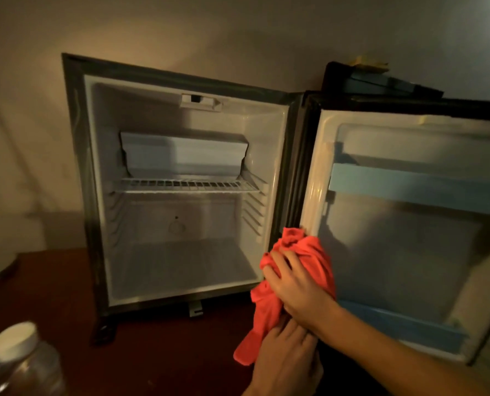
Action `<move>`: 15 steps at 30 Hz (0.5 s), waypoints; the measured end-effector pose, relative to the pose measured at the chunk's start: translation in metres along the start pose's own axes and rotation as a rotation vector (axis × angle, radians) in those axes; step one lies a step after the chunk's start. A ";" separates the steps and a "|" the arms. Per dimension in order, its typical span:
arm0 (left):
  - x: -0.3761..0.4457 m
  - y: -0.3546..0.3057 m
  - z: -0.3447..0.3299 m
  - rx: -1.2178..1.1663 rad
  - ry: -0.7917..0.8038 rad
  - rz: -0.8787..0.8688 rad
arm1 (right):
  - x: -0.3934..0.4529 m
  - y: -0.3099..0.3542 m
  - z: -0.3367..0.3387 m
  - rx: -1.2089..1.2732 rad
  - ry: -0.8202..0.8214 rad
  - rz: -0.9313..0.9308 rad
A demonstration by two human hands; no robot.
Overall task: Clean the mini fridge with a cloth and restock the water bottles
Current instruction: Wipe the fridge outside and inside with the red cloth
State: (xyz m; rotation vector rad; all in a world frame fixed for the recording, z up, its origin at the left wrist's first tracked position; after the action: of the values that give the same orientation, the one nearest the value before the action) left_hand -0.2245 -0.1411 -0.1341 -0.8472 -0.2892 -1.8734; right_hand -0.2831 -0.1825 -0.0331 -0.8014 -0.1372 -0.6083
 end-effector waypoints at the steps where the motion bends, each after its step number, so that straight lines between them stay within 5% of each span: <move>1: -0.002 0.005 0.002 -0.069 -0.105 -0.035 | -0.006 0.003 -0.011 -0.036 -0.016 -0.048; 3: -0.015 0.018 0.011 -0.113 -0.305 0.035 | -0.002 -0.002 -0.018 -0.083 -0.114 -0.072; 8: -0.009 0.038 0.039 -0.335 -0.469 0.457 | 0.027 -0.027 0.011 0.174 -0.314 -0.324; 15: -0.025 0.057 0.044 -0.406 -0.494 0.669 | -0.006 0.051 -0.065 0.357 -0.098 -0.422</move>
State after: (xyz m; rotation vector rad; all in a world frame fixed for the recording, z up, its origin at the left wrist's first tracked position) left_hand -0.1500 -0.1258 -0.1285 -1.4740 0.0859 -1.0897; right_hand -0.2667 -0.1980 -0.1129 -0.4541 -0.4998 -0.9117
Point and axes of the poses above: each hand's wrist, its own x-axis towards the middle knuckle, its own z-axis out of the back of the hand, y = z × x, the point moved 1 cm from there along x, towards the middle knuckle, and after that the axes turned 5 degrees about z, right-handed, at the moved point
